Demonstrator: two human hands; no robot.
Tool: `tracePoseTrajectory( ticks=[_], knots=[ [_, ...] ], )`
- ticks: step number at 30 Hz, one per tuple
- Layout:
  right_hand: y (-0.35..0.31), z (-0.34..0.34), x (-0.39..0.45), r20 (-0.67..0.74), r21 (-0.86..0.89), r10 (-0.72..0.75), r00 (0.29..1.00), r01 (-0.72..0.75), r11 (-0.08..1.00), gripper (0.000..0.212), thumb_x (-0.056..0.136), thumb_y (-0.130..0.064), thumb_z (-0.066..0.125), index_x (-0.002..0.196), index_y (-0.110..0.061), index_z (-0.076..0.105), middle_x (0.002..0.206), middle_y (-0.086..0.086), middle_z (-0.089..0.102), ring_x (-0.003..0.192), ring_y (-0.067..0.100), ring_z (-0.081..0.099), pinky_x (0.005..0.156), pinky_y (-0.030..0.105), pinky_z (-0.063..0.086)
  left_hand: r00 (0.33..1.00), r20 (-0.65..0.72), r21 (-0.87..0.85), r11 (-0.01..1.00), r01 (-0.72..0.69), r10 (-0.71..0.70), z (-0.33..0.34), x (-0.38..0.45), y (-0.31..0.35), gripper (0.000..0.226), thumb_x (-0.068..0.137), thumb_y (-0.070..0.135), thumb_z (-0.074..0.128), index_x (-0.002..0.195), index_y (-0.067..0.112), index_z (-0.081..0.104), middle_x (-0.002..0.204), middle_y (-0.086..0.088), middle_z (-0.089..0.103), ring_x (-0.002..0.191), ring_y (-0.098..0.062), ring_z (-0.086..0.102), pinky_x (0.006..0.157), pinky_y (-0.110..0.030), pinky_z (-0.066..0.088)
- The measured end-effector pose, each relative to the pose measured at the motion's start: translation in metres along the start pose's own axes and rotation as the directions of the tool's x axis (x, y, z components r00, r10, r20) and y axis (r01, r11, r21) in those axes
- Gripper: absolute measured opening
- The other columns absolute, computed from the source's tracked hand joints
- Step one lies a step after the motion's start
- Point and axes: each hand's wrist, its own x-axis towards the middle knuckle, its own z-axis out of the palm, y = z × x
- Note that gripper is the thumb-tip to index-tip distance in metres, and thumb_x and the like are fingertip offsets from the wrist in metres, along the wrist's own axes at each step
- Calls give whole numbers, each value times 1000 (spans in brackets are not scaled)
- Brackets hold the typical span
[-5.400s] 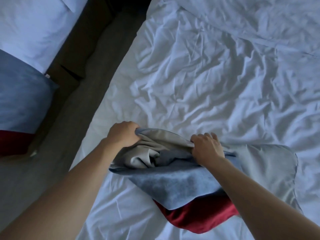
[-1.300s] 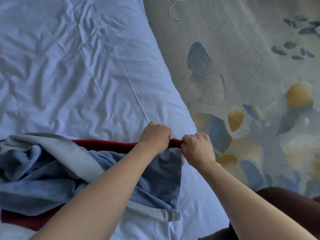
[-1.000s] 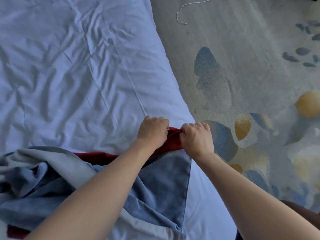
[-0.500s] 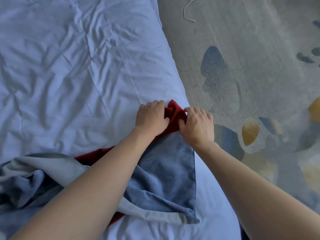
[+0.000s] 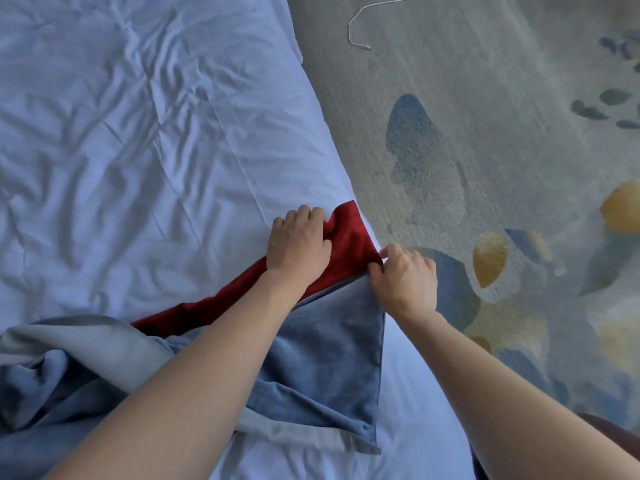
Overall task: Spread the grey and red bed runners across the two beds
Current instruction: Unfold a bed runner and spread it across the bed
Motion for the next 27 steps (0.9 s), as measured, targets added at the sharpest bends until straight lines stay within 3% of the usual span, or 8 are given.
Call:
tracePoseTrajectory(
  ticks=[2,5,9,13,17,21,24,27],
  knots=[
    [5,4,-9,23,18,50,999,-50,999,35,91,-48,52,109,-20,63,91,0,71,96,25,63,95,41,38,995,-67,16,997,-78,79,2,-4,12,34,87,23,57,121,17,54,117,-3,56,105,-24,53,90,-39,43],
    [15,13,-31,46,-3,65,997,-65,998,41,91,-56,48,93,-19,64,82,-1,70,88,26,64,87,40,39,942,-136,63,951,-302,308,7,-12,32,46,82,16,51,127,19,54,128,-2,54,115,-24,52,91,-38,38],
    [17,22,-63,47,53,31,998,-34,998,41,85,-45,59,58,-16,48,60,6,63,66,33,59,73,37,38,850,43,156,837,-525,525,26,-26,64,42,86,18,49,127,25,58,144,-2,48,134,-24,41,104,-41,31],
    [20,30,-91,29,85,-38,999,35,996,35,80,-28,65,57,-19,40,55,9,59,61,35,54,69,36,33,805,295,285,757,-588,515,48,-40,84,28,93,25,46,115,27,62,121,1,57,124,-25,44,116,-46,18],
    [46,36,-99,38,-9,86,996,-86,996,30,95,-39,51,78,-18,64,75,5,69,79,30,62,87,39,39,857,235,320,797,-513,458,48,-38,82,25,90,18,48,108,28,63,108,2,61,110,-24,51,104,-42,31],
    [61,35,-117,-12,109,105,994,-103,989,37,93,-42,51,70,-18,68,64,2,67,69,27,60,91,38,41,885,190,339,817,-466,426,48,-43,95,25,88,16,49,108,26,61,108,-1,58,107,-26,51,102,-43,32],
    [57,43,-149,62,142,80,995,-88,986,28,83,-46,55,69,-22,63,63,-6,65,72,22,57,93,35,39,882,179,302,829,-470,435,53,-57,100,30,86,17,51,114,24,58,111,-2,56,109,-26,50,110,-45,26],
    [59,51,-165,70,229,119,990,-132,965,13,78,-31,64,71,-21,65,66,-5,67,73,26,58,84,37,44,831,229,267,788,-555,508,54,-78,102,34,87,15,46,116,26,58,114,-2,55,115,-27,48,119,-51,9]
  ],
)
